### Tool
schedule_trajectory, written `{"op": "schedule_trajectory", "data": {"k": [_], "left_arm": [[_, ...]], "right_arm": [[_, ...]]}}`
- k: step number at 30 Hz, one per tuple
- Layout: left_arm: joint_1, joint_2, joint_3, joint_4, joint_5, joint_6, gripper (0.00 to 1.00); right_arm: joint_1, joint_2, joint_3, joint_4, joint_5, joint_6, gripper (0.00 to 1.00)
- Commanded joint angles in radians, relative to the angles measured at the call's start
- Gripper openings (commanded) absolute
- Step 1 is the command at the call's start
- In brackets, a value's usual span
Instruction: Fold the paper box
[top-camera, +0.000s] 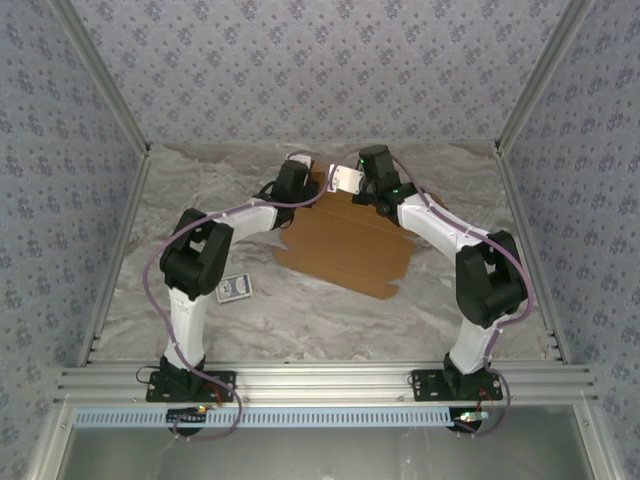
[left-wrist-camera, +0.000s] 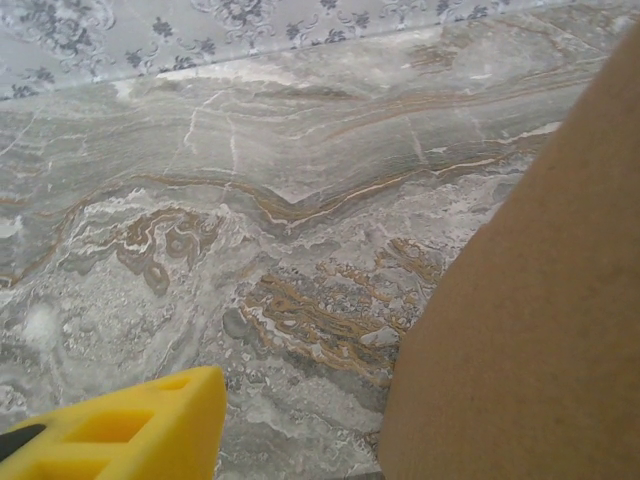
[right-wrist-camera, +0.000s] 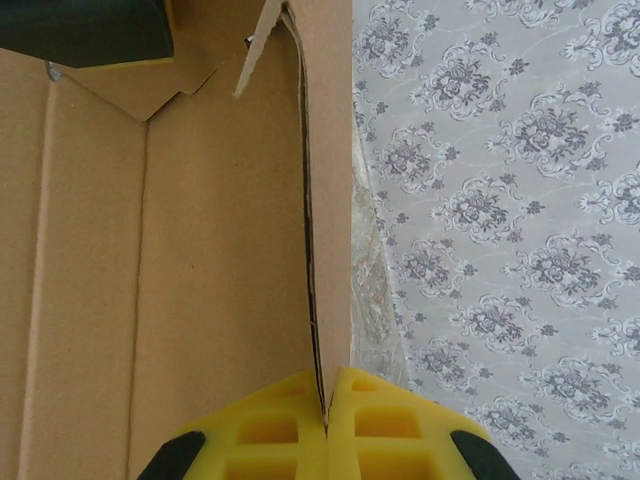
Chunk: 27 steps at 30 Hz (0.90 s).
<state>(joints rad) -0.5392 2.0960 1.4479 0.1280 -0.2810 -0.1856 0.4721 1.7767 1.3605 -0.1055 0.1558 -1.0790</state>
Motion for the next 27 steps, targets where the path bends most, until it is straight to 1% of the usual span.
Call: {"op": "schedule_trajectory", "data": {"k": [1, 5, 8, 9, 11, 13, 16, 22, 27], "left_arm": [[0.04, 0.03, 0.059, -0.048, -0.222, -0.052, 0.57], [0.039, 0.046, 0.08, -0.065, -0.268, -0.056, 0.57], [0.035, 0.038, 0.06, -0.025, -0.25, -0.03, 0.57], [0.03, 0.024, 0.033, 0.017, -0.221, -0.008, 0.58], [0.03, -0.006, -0.026, 0.113, -0.13, 0.04, 0.61], [0.03, -0.034, -0.067, 0.172, -0.026, 0.091, 0.64], [0.036, -0.058, -0.091, 0.181, 0.087, 0.149, 0.68], [0.074, -0.113, -0.159, 0.175, 0.289, 0.201, 0.71], [0.113, -0.14, -0.209, 0.179, 0.395, 0.209, 0.74]], "right_arm": [[0.003, 0.035, -0.024, -0.215, -0.067, 0.035, 0.0], [0.002, 0.033, -0.021, -0.22, -0.07, 0.043, 0.0], [0.002, 0.039, -0.013, -0.227, -0.065, 0.049, 0.0], [0.001, 0.04, -0.006, -0.23, -0.061, 0.053, 0.0], [-0.001, 0.048, 0.011, -0.239, -0.049, 0.064, 0.0], [-0.001, 0.056, 0.039, -0.261, -0.037, 0.085, 0.0], [-0.004, 0.067, 0.089, -0.311, -0.039, 0.123, 0.0], [-0.006, 0.073, 0.133, -0.382, -0.042, 0.158, 0.0], [-0.006, 0.075, 0.148, -0.402, -0.048, 0.163, 0.0]]}}
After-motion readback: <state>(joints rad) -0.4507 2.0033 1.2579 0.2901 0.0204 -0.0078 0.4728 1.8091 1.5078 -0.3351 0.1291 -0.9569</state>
